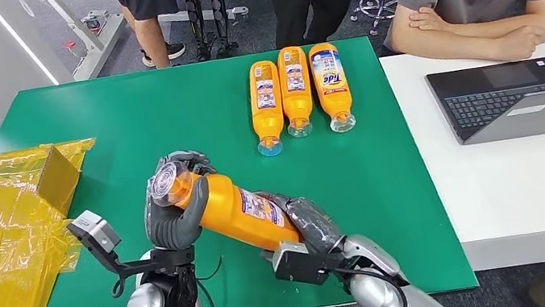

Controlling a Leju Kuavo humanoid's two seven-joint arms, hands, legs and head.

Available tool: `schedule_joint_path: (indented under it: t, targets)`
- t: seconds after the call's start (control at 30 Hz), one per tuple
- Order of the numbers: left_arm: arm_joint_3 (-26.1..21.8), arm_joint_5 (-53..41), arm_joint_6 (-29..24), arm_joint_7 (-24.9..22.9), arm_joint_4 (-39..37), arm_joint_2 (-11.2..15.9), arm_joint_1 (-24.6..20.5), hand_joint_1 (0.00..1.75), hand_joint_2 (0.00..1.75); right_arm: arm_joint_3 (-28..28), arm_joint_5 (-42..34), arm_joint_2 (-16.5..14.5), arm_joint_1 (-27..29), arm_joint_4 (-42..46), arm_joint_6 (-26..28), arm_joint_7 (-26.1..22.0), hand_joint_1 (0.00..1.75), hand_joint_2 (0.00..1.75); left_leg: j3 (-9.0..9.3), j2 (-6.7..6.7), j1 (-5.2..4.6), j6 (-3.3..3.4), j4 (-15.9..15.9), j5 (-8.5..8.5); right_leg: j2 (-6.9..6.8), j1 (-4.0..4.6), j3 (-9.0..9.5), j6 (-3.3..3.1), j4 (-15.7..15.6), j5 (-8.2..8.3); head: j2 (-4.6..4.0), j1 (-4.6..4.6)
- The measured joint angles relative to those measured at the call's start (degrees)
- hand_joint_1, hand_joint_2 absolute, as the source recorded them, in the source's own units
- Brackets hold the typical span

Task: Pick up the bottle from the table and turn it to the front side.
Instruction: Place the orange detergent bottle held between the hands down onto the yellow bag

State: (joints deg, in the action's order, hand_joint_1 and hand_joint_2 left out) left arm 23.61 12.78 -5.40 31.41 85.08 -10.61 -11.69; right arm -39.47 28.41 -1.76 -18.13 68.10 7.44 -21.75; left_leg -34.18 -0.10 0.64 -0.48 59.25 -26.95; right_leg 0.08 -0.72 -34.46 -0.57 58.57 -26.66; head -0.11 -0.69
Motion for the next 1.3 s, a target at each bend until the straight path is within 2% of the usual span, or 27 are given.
schedule_joint_path:
  t: [0.23, 0.57, 0.6, 0.7, 0.73, 1.13, 1.3]
  targets:
    - [0.33, -0.42, 0.78, 0.22, -0.27, -0.52, -0.85, 1.75, 1.75, 0.36, 1.14, -0.12, 0.63, 0.75, 3.58, -0.13, 1.75, 1.75, 0.0, 0.0, 0.0, 0.0, 0.0, 0.0, 0.0, 0.0, 0.0, 0.0, 0.0, 0.0, 0.0, 0.0]
    - [0.38, -0.43, 1.21, 0.22, -0.72, -0.61, -1.32, 1.75, 1.75, 0.52, 1.97, -0.16, 0.85, 1.0, 4.33, 0.15, 1.75, 1.75, 0.0, 0.0, 0.0, 0.0, 0.0, 0.0, 0.0, 0.0, 0.0, 0.0, 0.0, 0.0, 0.0, 0.0]
    - [0.38, -0.41, 1.42, 0.22, -0.83, -0.61, -1.45, 1.75, 1.75, 0.52, 2.14, -0.16, 0.85, 0.99, 4.54, 0.19, 1.63, 1.75, 0.0, 0.0, 0.0, 0.0, 0.0, 0.0, 0.0, 0.0, 0.0, 0.0, 0.0, 0.0, 0.0, 0.0]
    - [0.38, -0.3, 1.97, 0.22, -1.19, -0.61, -1.77, 1.75, 1.75, 0.56, 2.34, -0.19, 0.85, 0.99, 5.11, 0.22, 0.33, 1.75, 0.0, 0.0, 0.0, 0.0, 0.0, 0.0, 0.0, 0.0, 0.0, 0.0, 0.0, 0.0, 0.0, 0.0]
    - [0.38, -0.26, 2.09, 0.22, -1.3, -0.61, -1.85, 1.75, 1.75, 0.59, 2.36, -0.22, 0.85, 0.99, 5.42, 0.19, 0.0, 1.75, 0.0, 0.0, 0.0, 0.0, 0.0, 0.0, 0.0, 0.0, 0.0, 0.0, 0.0, 0.0, 0.0, 0.01]
    - [0.21, 0.04, 0.66, 0.26, -2.22, -0.38, -2.13, 1.75, 1.75, 0.75, -3.21, -1.88, 2.38, 3.81, 13.04, -2.65, 0.0, 1.75, -0.01, 0.0, 0.0, 0.0, -0.01, 0.0, 0.0, 0.0, 0.0, 0.0, 0.01, 0.0, 0.0, 0.0]
    - [-1.12, -2.73, -1.21, 0.23, -2.2, 0.69, -2.12, 1.75, 1.75, 0.87, -4.48, -2.37, 4.01, 7.39, 15.78, -4.65, 0.0, 1.75, 0.0, 0.02, 0.01, 0.0, -0.01, 0.0, 0.01, 0.0, -0.01, 0.0, 0.01, 0.0, 0.0, -0.01]
